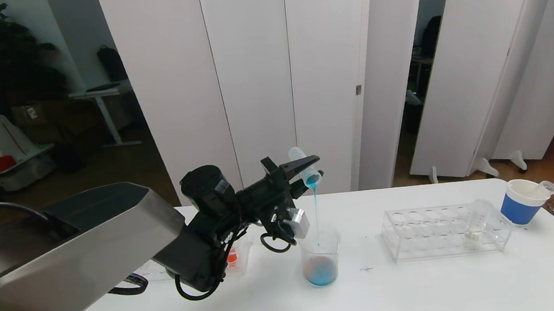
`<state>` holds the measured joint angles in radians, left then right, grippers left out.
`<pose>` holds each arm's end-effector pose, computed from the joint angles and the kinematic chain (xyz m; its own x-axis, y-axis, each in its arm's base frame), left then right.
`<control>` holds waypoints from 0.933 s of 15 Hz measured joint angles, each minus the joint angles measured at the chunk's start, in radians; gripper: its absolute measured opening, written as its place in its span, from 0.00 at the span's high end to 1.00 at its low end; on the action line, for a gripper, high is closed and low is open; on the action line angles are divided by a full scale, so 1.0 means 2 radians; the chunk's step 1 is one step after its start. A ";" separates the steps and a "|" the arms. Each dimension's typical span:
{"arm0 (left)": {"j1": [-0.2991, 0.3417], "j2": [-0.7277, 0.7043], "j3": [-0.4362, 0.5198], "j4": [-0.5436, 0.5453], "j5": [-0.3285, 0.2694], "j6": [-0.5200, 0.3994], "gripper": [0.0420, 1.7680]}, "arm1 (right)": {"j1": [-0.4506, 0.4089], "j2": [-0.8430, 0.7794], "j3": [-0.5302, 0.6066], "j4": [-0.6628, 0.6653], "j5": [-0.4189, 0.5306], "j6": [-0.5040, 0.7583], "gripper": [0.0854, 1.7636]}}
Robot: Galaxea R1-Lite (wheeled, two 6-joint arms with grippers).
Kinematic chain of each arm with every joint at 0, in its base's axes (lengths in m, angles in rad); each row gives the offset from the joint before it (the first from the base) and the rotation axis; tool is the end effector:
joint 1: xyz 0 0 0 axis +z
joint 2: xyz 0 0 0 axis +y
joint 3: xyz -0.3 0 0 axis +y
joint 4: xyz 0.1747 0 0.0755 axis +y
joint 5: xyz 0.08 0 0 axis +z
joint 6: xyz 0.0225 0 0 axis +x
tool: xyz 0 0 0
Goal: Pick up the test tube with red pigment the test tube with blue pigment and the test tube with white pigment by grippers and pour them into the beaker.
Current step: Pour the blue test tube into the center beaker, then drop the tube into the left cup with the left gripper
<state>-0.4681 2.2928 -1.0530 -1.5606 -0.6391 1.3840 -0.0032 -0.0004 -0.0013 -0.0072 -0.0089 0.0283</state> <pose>0.3683 -0.2013 0.1154 0.4106 -0.8760 0.2531 -0.1154 0.2254 0.9674 -0.0229 -0.0001 0.0766 0.9999 -0.0121 0.0089 0.0118 0.9995 0.0284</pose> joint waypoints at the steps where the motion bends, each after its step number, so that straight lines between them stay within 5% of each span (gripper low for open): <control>1: 0.000 -0.001 0.000 0.000 0.000 0.001 0.68 | 0.000 0.000 0.000 0.000 0.000 0.000 0.01; 14: -0.002 -0.013 0.003 0.000 0.004 0.007 0.68 | 0.000 0.000 0.000 0.000 0.000 0.000 0.01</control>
<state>-0.4713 2.2677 -1.0464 -1.5611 -0.6315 1.3974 -0.0032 -0.0004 -0.0013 -0.0072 -0.0091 0.0287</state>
